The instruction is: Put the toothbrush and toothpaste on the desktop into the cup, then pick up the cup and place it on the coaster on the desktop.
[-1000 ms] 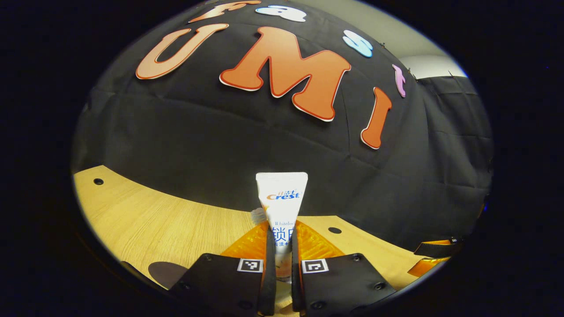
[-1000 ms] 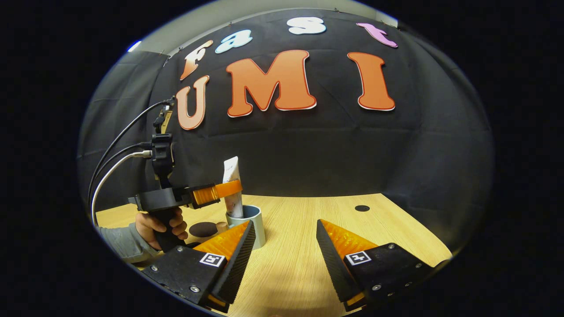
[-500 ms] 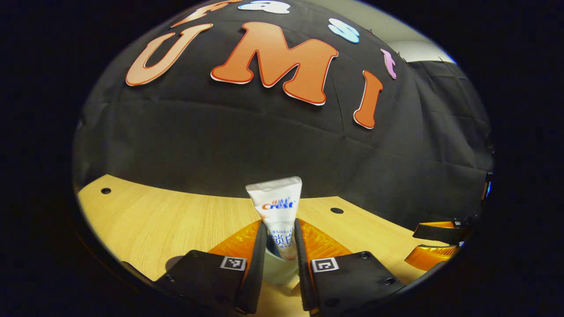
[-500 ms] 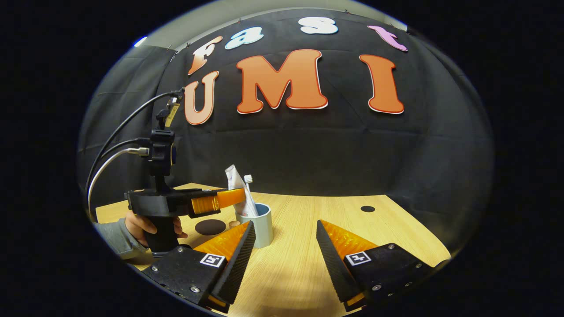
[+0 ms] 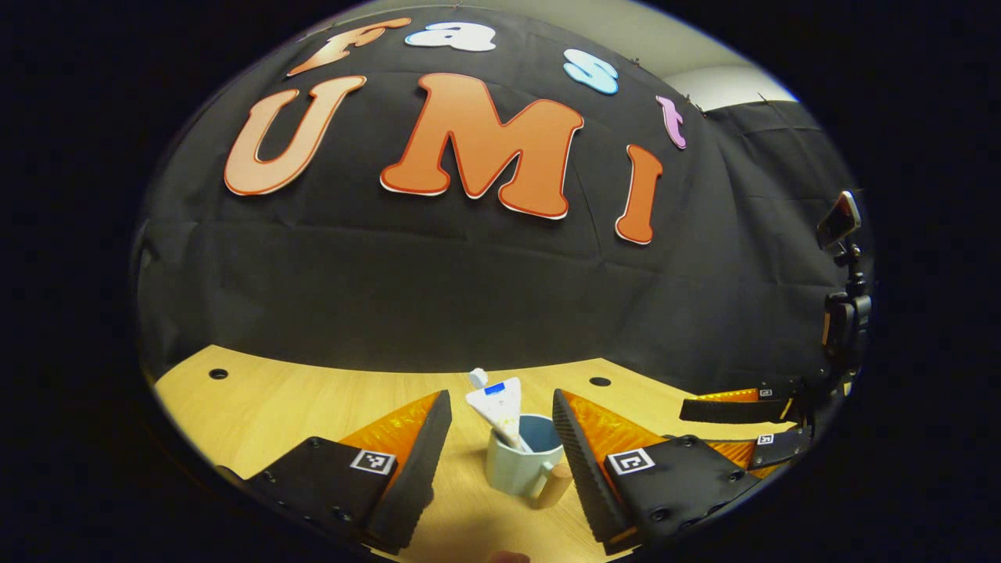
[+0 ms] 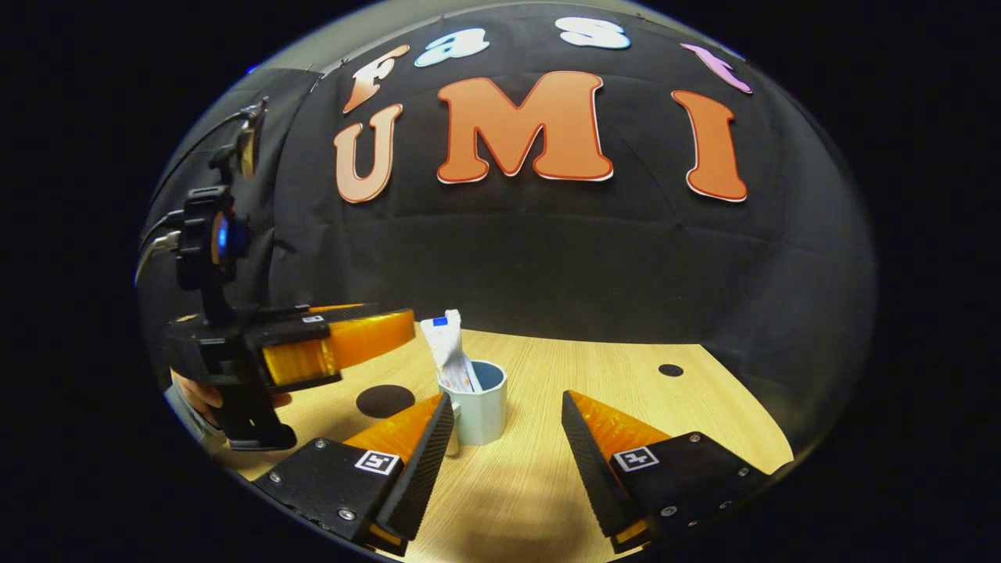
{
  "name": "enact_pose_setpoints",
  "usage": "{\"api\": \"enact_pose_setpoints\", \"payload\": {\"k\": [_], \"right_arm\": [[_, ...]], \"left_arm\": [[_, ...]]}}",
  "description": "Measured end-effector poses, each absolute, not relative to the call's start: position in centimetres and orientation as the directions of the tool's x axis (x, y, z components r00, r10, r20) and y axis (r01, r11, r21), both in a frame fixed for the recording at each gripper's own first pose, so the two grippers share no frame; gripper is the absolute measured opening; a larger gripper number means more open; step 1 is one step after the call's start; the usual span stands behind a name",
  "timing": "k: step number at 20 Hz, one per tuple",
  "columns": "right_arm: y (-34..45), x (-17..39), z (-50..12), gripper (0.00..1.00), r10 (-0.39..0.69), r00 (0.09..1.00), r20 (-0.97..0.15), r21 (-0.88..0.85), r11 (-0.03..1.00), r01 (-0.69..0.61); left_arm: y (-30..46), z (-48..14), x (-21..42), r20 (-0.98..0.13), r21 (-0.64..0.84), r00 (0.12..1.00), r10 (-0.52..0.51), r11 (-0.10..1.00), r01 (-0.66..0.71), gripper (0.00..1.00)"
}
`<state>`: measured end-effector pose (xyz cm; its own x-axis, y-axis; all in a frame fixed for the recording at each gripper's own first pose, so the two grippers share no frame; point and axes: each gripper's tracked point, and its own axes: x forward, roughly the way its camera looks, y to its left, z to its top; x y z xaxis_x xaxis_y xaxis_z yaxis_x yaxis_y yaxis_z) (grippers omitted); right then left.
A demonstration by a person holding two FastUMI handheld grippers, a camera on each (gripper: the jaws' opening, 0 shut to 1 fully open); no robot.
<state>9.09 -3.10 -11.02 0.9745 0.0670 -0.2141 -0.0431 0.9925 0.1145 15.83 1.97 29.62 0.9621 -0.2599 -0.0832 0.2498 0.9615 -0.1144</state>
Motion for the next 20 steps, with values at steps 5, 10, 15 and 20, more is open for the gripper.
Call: {"api": "enact_pose_setpoints", "payload": {"k": [5,10,15,20], "right_arm": [[-0.9,10.5,-10.8,0.84,0.112,0.954,-0.277,0.119,0.99,-0.081],[0.2,12.8,-10.9,0.84,0.116,0.925,-0.363,0.072,0.993,-0.096],[0.8,14.0,-12.8,0.84,0.1,0.86,-0.501,0.057,0.995,-0.082],[1.2,15.0,-15.2,0.83,0.102,0.761,-0.64,0.078,0.995,-0.067]], "left_arm": [[5.1,31.0,13.6,-0.068,-0.058,0.979,-0.19,0.981,0.186,0.98],[8.3,32.4,11.7,-0.061,-0.028,0.991,-0.117,0.993,0.115,0.97],[12.7,32.6,10.3,-0.048,-0.011,0.999,-0.017,1.0,0.016,0.98],[16.3,32.5,8.9,-0.047,-0.013,0.998,0.044,0.999,-0.045,0.98]]}}
